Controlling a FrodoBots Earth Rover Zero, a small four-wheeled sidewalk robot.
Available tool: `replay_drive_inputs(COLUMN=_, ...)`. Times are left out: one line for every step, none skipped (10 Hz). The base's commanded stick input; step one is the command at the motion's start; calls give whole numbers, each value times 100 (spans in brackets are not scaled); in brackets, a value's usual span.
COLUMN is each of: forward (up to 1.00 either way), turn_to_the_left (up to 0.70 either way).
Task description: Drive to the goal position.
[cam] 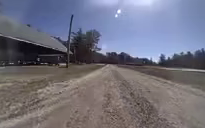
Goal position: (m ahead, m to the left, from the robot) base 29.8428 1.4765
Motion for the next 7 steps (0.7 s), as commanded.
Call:
replay_drive_inputs(forward=70, turn_to_the_left=0)
replay_drive_inputs(forward=70, turn_to_the_left=0)
replay_drive_inputs(forward=70, turn_to_the_left=0)
replay_drive_inputs(forward=70, turn_to_the_left=0)
replay_drive_inputs(forward=70, turn_to_the_left=0)
replay_drive_inputs(forward=70, turn_to_the_left=0)
replay_drive_inputs(forward=70, turn_to_the_left=-7)
